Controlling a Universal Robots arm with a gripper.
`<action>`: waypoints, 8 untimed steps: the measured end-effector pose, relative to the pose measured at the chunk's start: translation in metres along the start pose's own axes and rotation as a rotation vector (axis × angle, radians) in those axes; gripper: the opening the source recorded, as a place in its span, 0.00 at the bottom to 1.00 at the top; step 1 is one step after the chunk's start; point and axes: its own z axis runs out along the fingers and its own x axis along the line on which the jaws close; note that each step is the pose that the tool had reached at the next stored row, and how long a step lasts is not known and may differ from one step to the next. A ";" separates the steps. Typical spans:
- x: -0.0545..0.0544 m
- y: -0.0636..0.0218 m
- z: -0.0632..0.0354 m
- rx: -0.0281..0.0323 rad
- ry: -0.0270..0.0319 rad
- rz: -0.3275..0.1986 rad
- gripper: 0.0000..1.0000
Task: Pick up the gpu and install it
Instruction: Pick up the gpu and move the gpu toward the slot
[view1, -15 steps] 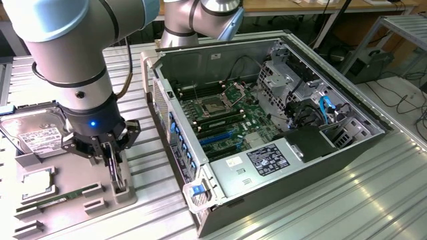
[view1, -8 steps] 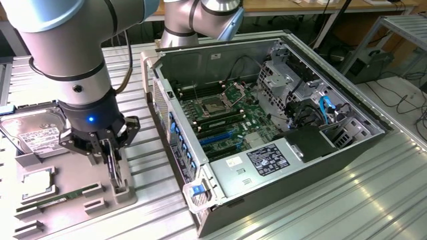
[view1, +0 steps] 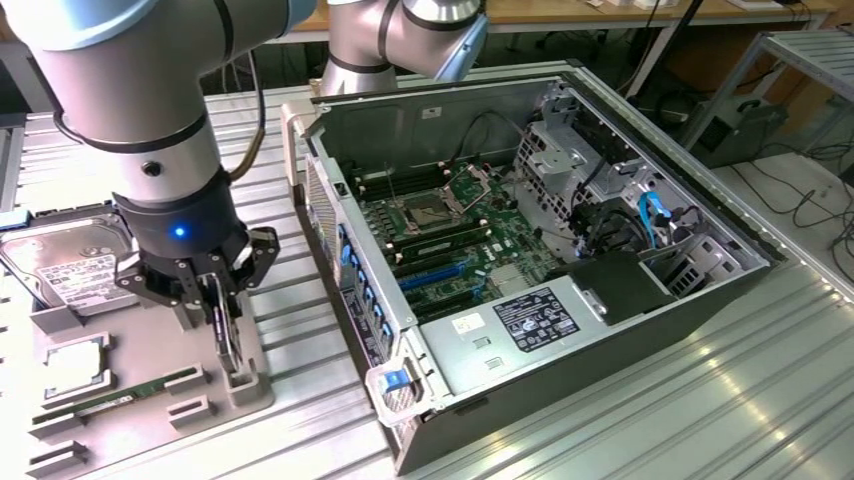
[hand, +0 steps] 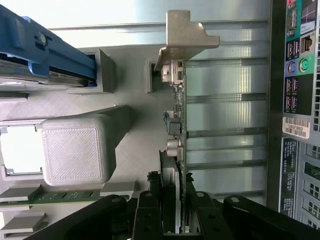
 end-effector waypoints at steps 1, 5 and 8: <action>0.000 -0.0001 -0.0010 0.0000 0.0009 0.000 0.27; 0.000 -0.0002 -0.0037 -0.0007 0.0035 0.000 0.27; 0.000 -0.0004 -0.0057 -0.0008 0.0062 0.000 0.27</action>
